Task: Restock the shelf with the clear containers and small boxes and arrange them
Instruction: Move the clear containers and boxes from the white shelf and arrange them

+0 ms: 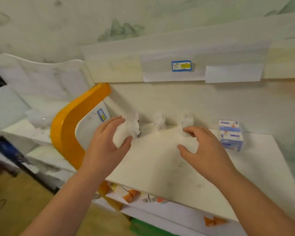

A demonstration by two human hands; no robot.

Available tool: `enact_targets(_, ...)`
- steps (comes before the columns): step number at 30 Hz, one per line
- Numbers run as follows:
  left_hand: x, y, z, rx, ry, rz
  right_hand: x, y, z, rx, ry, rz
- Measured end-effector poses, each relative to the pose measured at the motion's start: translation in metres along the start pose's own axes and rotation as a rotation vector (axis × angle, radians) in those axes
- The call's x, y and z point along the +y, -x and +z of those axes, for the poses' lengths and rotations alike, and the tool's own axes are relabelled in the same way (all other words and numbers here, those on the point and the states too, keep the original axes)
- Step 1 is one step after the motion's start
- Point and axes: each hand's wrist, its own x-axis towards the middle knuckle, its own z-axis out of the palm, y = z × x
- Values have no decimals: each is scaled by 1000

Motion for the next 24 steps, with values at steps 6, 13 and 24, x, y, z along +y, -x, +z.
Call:
enact_targets(6, -67, 35, -74, 93, -119, -154, -75, -15, 62, -112, -34, -147)
enact_targets(13, -166, 74, -155, 149, -148, -294, -181, -17, 148, -169, -75, -281)
enact_targets(24, -339, 96, -259, 111, -261, -386, -335, -19, 300, -195, -81, -355)
